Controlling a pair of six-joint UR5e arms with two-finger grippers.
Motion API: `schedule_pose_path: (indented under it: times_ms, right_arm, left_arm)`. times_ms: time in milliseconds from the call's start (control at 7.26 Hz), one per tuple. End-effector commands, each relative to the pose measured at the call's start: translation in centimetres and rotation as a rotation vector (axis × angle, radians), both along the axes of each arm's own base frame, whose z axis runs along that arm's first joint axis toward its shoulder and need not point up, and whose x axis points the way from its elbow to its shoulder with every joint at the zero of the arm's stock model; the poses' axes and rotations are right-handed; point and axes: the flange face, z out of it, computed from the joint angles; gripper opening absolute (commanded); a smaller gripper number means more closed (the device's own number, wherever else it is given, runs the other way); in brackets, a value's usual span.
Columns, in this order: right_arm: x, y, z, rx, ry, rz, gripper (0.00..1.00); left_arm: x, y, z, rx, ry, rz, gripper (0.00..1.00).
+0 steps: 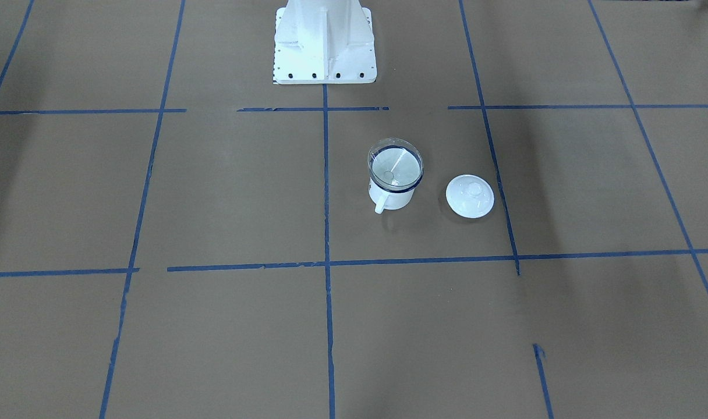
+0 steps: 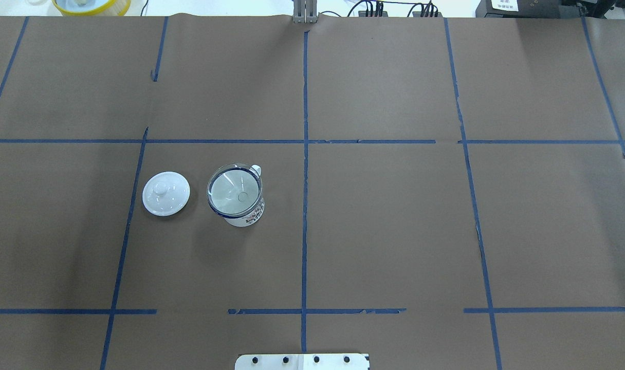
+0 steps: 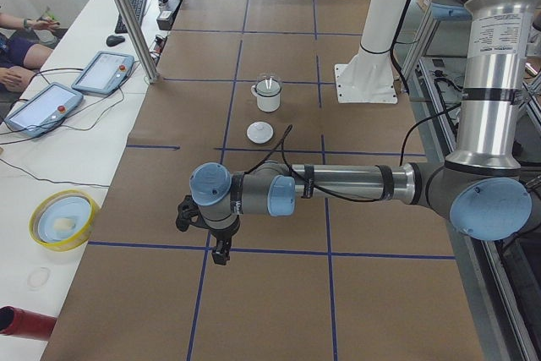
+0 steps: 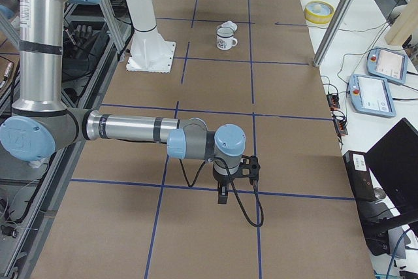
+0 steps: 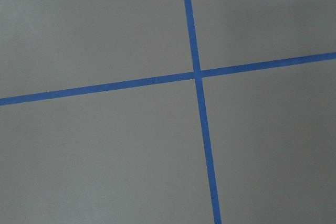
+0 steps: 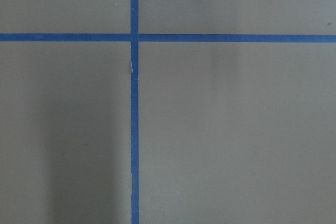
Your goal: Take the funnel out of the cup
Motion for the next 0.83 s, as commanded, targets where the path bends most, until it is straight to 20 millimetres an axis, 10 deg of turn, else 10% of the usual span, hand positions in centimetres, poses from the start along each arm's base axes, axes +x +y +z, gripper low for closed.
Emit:
schedule_pose_path:
  times_ms: [0, 276, 689]
  right_arm:
    - [0.0, 0.0, 0.0, 0.0, 0.0, 0.0, 1.0]
    - [0.0, 0.0, 0.0, 0.0, 0.0, 0.0, 1.0]
    - [0.0, 0.0, 0.0, 0.0, 0.0, 0.0, 1.0]
  left_arm:
    - [0.0, 0.1, 0.0, 0.004, 0.0, 0.003, 1.0]
    - [0.0, -0.7, -1.0, 0.018, 0.0, -0.002, 1.0]
    - [0.0, -2.3, -12.9, 0.099, -0.04, -0.137, 1.0]
